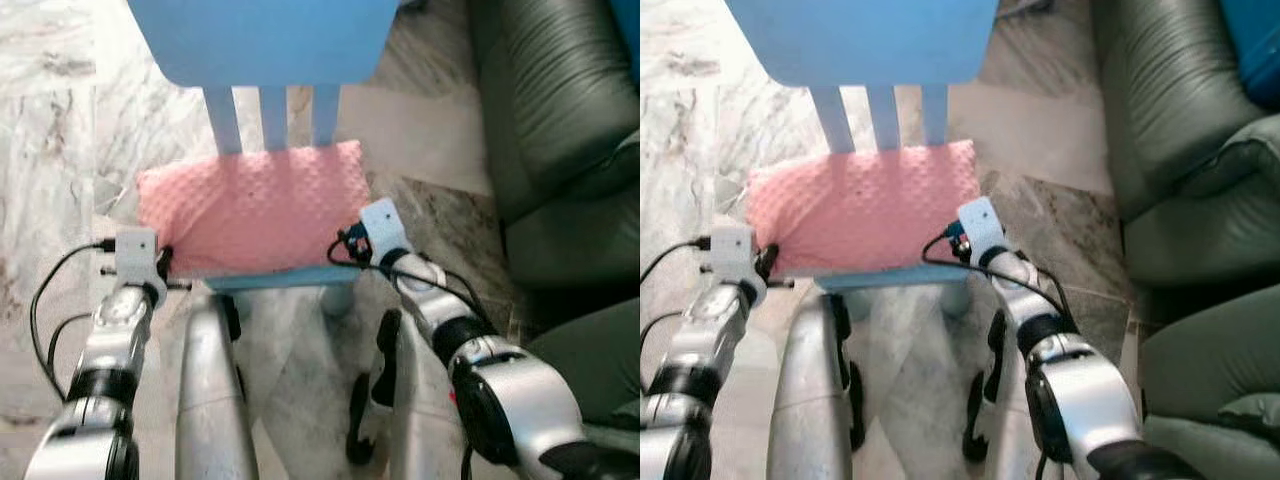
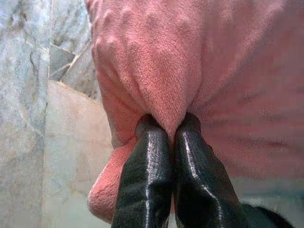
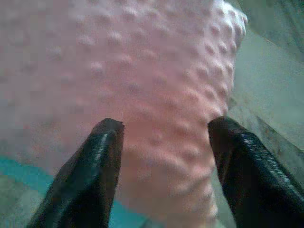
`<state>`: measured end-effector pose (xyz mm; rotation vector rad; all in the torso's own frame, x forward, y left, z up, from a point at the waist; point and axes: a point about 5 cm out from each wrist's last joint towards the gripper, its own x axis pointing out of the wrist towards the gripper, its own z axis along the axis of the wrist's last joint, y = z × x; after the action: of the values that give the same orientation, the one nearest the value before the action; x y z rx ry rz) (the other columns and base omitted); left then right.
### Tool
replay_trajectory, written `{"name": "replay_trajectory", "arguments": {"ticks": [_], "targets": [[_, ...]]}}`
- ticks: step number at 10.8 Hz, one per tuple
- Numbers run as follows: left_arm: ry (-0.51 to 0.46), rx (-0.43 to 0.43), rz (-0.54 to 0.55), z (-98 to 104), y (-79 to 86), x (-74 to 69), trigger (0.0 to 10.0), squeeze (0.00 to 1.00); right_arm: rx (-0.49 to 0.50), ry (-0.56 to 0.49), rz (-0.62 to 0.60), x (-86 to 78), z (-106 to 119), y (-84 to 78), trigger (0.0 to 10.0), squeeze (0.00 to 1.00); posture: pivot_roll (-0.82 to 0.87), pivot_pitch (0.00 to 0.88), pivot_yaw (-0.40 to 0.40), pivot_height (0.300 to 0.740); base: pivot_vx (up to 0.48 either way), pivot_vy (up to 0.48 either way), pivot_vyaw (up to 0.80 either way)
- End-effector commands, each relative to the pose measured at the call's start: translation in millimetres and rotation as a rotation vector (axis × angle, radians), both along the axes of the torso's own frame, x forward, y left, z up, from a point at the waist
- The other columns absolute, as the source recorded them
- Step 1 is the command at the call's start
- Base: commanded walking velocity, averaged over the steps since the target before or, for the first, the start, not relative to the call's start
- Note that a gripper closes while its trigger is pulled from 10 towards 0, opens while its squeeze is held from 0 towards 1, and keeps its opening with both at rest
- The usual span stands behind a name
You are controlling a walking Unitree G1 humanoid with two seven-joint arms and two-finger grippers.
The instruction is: Move the pillow to the sofa
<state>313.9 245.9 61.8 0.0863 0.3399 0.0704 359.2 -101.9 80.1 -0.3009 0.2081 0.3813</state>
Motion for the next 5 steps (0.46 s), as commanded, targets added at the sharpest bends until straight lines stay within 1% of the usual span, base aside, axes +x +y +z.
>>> {"name": "replay_trajectory", "arguments": {"ticks": [1, 2, 3, 4, 5], "targets": [[0.033, -0.015, 0.004, -6.1, 0.6, -8.3, 0.0, 0.00, -0.011, 0.072, -0.019, -10.6, -18.9, -1.8, 10.0, 1.00, 0.20, 0.428, -0.044, 0.532, 0.000, 0.000, 0.00], [0.030, -0.017, 0.001, -4.3, -0.3, -11.1, 0.0, 0.00, -0.031, 0.082, -0.020, -14.4, -24.4, 0.8, 10.0, 1.00, 0.22, 0.439, -0.042, 0.532, 0.000, 0.000, 0.00], [0.028, -0.020, -0.002, -2.8, -0.9, -14.1, 0.0, 0.00, -0.072, 0.082, -0.013, -17.9, -29.0, 3.7, 10.0, 1.00, 0.23, 0.447, -0.042, 0.532, 0.000, 0.000, 0.00], [0.027, -0.022, -0.005, -1.6, -1.5, -18.1, 0.0, 0.00, -0.073, 0.087, -0.020, -19.7, -31.4, 4.7, 10.0, 1.00, 0.23, 0.453, -0.042, 0.532, 0.000, 0.000, 0.00], [0.031, -0.026, -0.010, -0.1, -2.9, -25.3, 0.0, 0.00, -0.121, 0.074, -0.023, -21.3, -33.7, 4.2, 10.0, 1.00, 0.25, 0.460, -0.044, 0.532, 0.000, 0.000, 0.00]]}}
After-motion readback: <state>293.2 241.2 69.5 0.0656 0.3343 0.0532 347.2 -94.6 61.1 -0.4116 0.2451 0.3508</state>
